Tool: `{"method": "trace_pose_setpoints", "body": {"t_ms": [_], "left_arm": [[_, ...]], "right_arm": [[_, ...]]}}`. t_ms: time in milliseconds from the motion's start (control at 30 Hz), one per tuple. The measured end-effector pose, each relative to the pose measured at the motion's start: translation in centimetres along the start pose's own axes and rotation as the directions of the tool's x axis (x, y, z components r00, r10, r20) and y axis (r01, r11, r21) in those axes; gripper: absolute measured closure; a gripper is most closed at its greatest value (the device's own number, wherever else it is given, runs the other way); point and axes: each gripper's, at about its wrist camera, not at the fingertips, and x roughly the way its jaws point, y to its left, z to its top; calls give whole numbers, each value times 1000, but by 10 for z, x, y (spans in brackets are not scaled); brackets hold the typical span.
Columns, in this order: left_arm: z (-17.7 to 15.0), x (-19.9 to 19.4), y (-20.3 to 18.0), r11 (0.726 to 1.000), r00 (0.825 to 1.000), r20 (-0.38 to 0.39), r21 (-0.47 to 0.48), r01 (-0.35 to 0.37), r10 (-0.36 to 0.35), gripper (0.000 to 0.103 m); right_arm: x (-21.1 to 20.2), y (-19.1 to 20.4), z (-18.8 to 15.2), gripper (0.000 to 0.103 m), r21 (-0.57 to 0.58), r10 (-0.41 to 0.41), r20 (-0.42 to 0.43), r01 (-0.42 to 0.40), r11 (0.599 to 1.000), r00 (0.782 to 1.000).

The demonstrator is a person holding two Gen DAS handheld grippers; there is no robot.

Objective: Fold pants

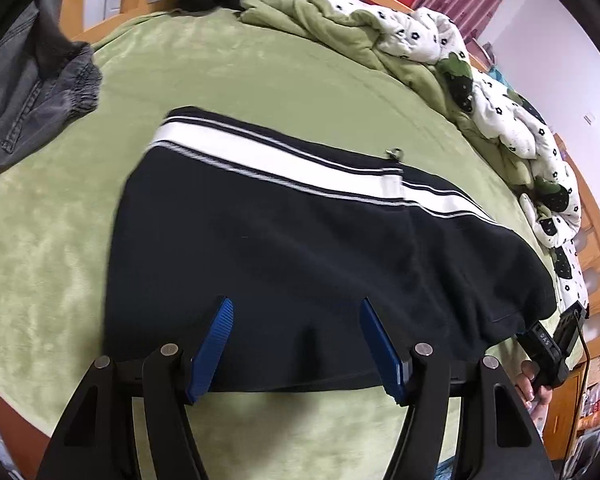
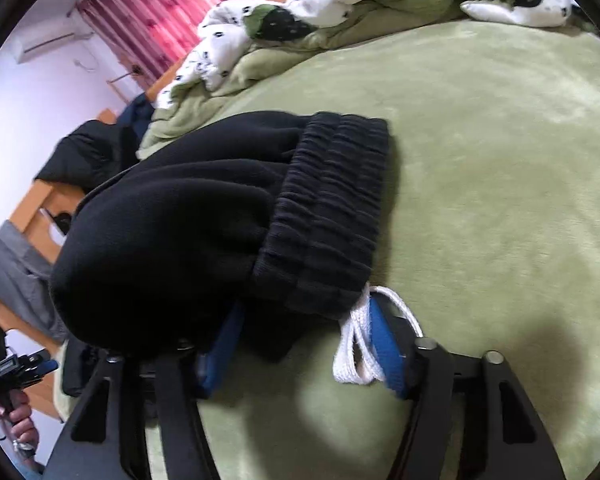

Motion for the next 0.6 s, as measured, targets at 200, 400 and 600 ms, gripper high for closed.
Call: {"method": "trace_pose_setpoints", "body": {"t_ms": [200, 400, 600], "left_arm": [[0, 3, -41, 996, 999, -5, 81, -41, 41, 39], [-2, 10, -61, 996, 999, -36, 90, 20, -17, 39], [-3, 16, -64, 996, 998, -53, 78, 29, -25, 39]], "right_arm": [[-29, 15, 11, 82, -78, -12, 150, 24, 997, 989], [-79, 13, 39, 96, -226, -71, 277, 137, 965, 958], [-67, -10, 51, 95, -250, -163, 255, 228, 941, 953]]}}
